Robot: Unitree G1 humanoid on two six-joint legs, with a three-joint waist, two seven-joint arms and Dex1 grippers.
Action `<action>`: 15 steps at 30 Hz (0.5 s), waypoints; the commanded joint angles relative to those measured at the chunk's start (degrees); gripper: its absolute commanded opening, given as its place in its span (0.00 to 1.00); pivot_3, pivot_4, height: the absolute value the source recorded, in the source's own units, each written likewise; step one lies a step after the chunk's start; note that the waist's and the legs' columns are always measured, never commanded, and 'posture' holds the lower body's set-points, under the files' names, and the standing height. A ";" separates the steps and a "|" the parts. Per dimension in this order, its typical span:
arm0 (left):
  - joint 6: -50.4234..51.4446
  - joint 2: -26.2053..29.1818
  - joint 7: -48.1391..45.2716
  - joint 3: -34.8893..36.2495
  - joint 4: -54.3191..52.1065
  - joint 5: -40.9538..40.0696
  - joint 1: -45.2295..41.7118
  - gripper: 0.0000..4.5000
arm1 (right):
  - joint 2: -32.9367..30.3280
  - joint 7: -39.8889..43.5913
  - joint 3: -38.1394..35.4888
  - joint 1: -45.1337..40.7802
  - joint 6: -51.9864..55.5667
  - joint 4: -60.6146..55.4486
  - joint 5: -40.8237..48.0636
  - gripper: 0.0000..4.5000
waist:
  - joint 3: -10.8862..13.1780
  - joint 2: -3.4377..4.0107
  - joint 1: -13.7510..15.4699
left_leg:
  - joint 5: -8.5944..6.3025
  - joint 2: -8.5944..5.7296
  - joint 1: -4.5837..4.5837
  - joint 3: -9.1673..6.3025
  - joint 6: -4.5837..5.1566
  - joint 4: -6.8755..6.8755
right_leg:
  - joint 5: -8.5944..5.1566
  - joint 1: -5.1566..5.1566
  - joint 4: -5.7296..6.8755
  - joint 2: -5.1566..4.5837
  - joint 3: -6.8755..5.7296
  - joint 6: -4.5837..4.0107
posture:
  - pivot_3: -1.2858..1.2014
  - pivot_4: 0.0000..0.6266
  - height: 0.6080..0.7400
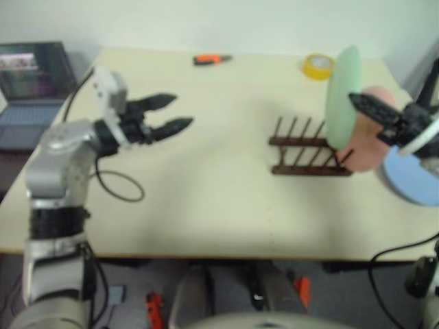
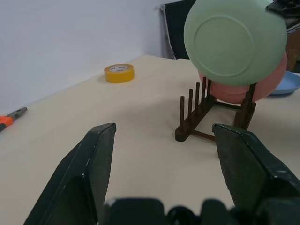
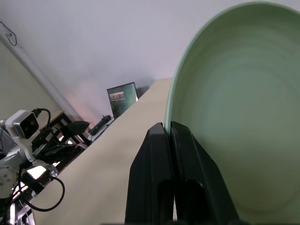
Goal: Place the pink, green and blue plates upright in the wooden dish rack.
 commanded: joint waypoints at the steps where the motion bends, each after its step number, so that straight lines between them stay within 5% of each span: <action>1: -0.71 0.27 -0.34 0.12 -0.36 0.26 -1.68 0.80 | -1.81 -0.20 -2.73 -1.23 -2.05 -1.96 3.51 0.00 | 0.00 0.00 0.00 | 0.00 0.00 0.00 0.00 0.00 0.00 | 0.00 0.00 0.00 0.00 0.00 0.00 | 0.52 0.24 1.00; 15: -0.23 0.05 -0.29 -0.33 -0.70 0.29 -1.83 0.80 | -1.34 1.45 -0.47 0.64 -4.11 1.60 3.25 0.00 | 0.00 0.00 0.01 | 0.00 -0.01 -0.01 0.00 0.00 0.00 | 0.00 0.01 -0.03 -0.01 0.01 0.00 | 0.52 0.24 1.00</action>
